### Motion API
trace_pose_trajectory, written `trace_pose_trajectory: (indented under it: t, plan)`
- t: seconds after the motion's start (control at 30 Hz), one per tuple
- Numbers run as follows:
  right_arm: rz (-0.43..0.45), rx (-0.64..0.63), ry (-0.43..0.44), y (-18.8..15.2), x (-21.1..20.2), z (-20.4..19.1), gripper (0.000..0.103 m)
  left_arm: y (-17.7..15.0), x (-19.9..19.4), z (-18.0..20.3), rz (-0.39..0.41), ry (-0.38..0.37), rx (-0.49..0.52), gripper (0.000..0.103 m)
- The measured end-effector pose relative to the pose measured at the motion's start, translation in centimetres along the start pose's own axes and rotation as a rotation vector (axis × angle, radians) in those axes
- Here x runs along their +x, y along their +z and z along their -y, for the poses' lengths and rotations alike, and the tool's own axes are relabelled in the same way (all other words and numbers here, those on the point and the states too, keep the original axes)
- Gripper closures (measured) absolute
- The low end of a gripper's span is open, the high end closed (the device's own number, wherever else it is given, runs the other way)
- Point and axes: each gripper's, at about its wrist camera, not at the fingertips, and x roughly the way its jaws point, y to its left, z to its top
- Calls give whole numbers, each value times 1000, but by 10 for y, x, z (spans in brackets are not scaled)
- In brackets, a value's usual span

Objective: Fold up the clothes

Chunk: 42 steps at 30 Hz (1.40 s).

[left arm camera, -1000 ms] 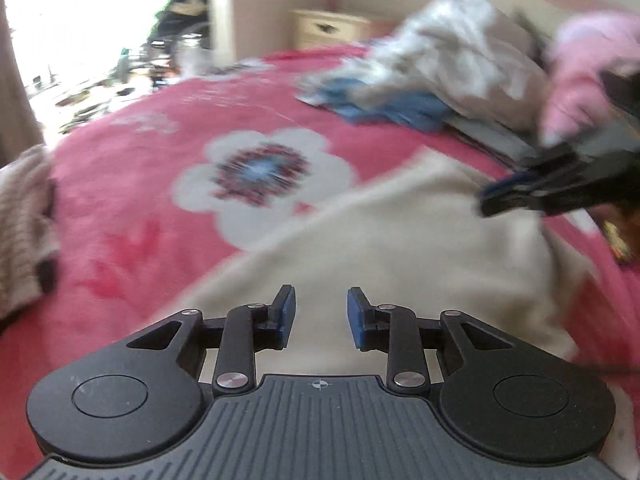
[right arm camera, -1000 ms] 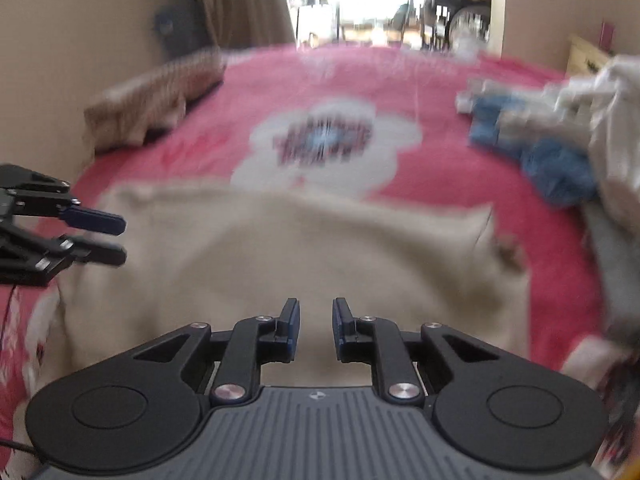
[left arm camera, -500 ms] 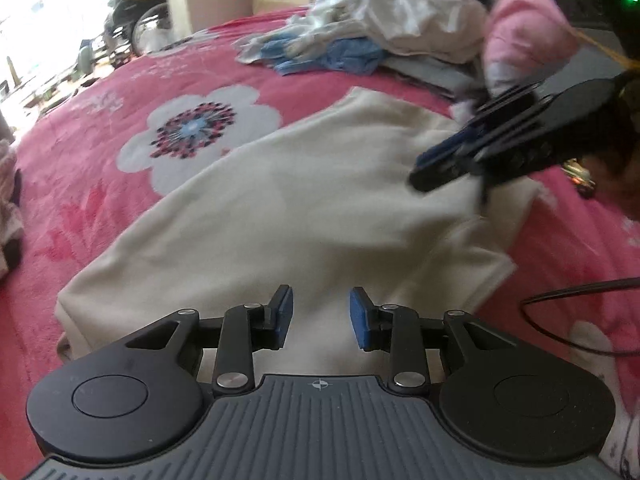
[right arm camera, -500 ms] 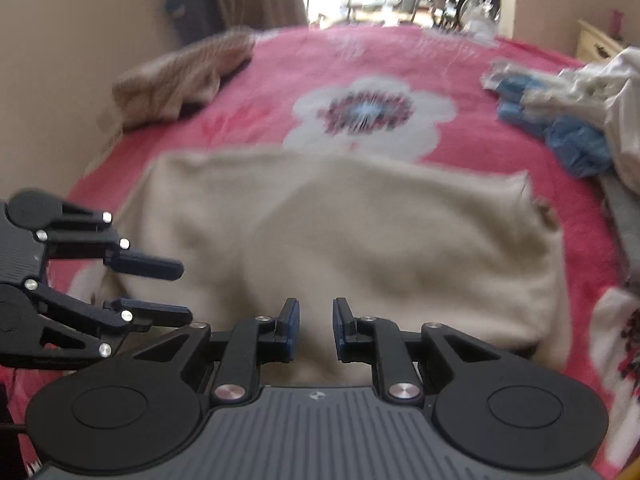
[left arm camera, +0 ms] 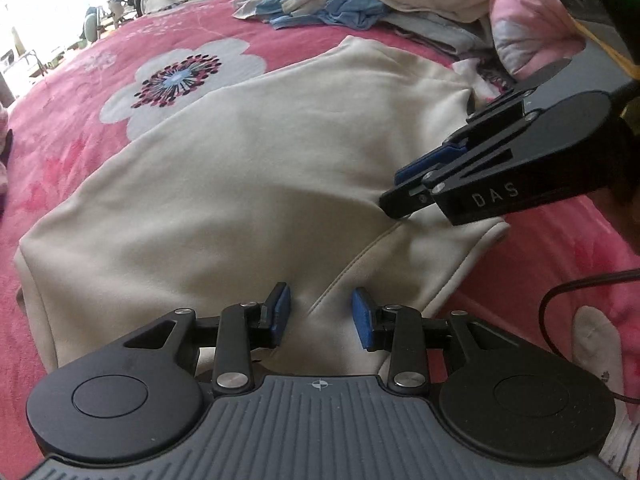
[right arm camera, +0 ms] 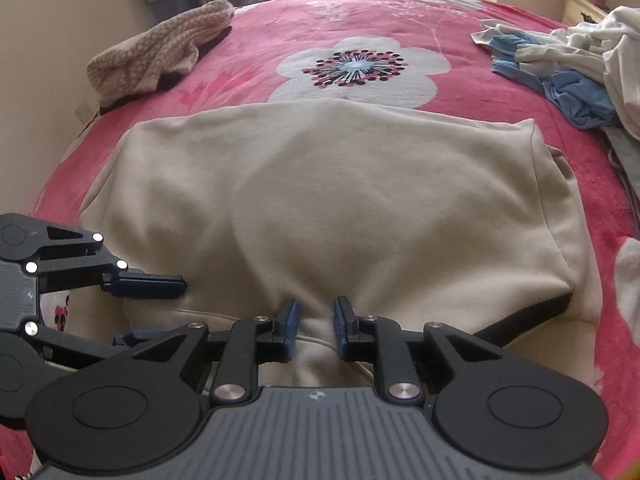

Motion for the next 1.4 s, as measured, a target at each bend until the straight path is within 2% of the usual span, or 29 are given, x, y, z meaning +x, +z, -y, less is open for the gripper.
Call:
trace_pose_trajectory:
  t: [0.33,0.8,1.13,1.4]
  plan:
    - [2,29,7,-1,-1,2,80,-2,-4,3,-7,18,-37,67]
    - [-7,36,4,0,-2,1,79,0,-7,-1,-25,8,-141,65]
    - [-7,2,-15,-1,-2,-4,78,0,-7,-1,-20,7,-141,63]
    - [1,-81,-62,-5,-3,-16,78,-2,-7,-1,-12,6,-131,61]
